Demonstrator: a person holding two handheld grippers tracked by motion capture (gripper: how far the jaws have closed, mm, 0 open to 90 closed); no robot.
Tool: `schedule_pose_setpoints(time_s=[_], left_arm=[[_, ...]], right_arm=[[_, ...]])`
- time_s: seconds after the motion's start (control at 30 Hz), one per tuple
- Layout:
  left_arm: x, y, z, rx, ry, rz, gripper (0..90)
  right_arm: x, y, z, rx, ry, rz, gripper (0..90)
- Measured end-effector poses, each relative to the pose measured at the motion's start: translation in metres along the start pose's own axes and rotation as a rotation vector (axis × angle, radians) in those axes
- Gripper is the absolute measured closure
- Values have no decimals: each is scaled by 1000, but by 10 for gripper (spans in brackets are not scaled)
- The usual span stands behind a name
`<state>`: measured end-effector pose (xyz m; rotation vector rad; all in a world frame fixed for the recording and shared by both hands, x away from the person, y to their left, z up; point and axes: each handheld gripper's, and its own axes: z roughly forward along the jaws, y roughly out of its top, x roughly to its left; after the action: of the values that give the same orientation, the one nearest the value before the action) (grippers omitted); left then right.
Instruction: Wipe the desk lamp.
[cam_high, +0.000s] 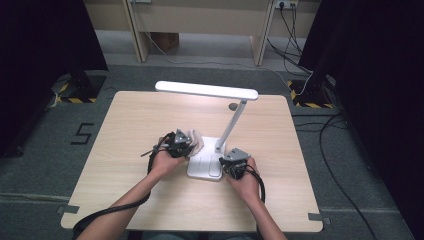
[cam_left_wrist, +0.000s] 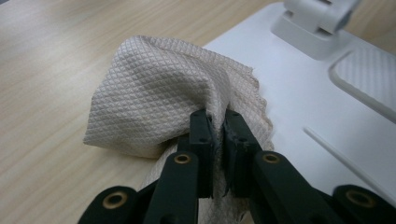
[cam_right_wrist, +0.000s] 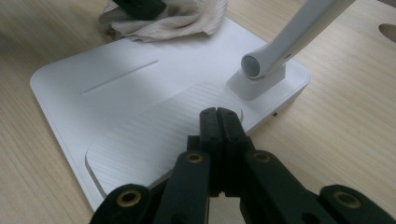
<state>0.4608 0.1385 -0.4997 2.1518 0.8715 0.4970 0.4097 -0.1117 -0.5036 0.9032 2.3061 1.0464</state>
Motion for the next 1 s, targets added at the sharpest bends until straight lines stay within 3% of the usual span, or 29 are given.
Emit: schedule_pose_setpoints(time_s=[0.1, 0.4, 0.7, 0.83, 1.0], left_arm=[[-5, -7, -9, 3, -25, -12, 831], [-29, -29, -40, 25, -86, 10, 830], [-56, -57, -68, 9, -161, -4, 827], [-60, -57, -76, 0, -177, 4, 825], [-59, -58, -88, -31, -154, -11, 820]], right_arm=[[0, 0, 0, 0, 0, 0, 900], [1, 0, -1, 5, -3, 0, 900], [1, 0, -1, 6, -3, 0, 900], [2, 0, -1, 6, -5, -3, 900], [2, 0, -1, 4, -5, -6, 900]])
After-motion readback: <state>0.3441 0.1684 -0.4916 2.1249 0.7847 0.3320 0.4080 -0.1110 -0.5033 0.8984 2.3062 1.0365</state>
